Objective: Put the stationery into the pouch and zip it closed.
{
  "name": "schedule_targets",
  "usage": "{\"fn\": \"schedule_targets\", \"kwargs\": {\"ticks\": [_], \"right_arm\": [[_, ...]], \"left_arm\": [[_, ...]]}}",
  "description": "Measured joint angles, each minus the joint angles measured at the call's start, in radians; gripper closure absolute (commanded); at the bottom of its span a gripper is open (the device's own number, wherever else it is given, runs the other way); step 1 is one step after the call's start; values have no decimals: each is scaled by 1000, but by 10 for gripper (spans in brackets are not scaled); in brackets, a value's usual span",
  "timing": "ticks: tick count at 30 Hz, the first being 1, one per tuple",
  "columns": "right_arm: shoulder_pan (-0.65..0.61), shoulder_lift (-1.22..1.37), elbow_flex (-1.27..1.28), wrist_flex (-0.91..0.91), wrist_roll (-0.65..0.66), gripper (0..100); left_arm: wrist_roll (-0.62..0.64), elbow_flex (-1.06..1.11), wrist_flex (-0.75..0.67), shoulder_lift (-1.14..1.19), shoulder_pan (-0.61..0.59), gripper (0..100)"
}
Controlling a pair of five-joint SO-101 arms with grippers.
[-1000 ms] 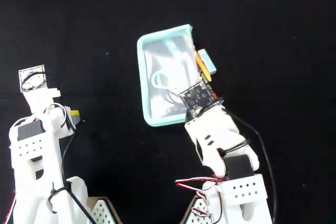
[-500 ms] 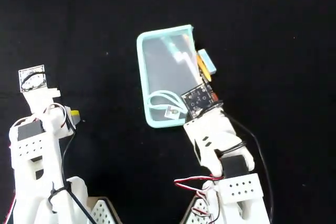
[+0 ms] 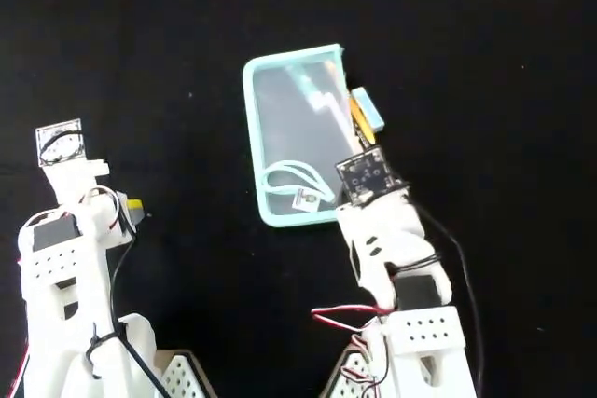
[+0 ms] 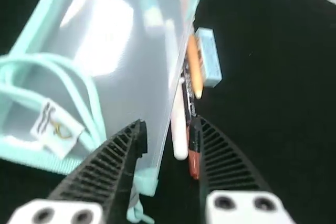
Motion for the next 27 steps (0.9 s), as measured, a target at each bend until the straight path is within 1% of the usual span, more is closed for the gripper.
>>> {"fn": "schedule_targets", "kwargs": {"ticks": [4,7,10,12,15,18,21,24,27], "right_arm": [[-44,8,0,77,32,848],[-97,8,0,158,71,850],[-121,8,-2,241,117,850],[-124,8,-31,279,130,850],[-121,9,-109,290,123,850],[-112,11,-141,232,31,850],[-112,11,-137,110,-37,850],[-114,11,-66,-8,-41,850],[-103,12,-12,-51,3,850]], "left_arm": [[0,0,0,0,0,739],[0,0,0,0,0,739],[0,0,0,0,0,739],[0,0,0,0,0,739],[0,0,0,0,0,739],[0,0,0,0,0,739],[0,0,0,0,0,739],[0,0,0,0,0,739],[0,0,0,0,0,739]]}}
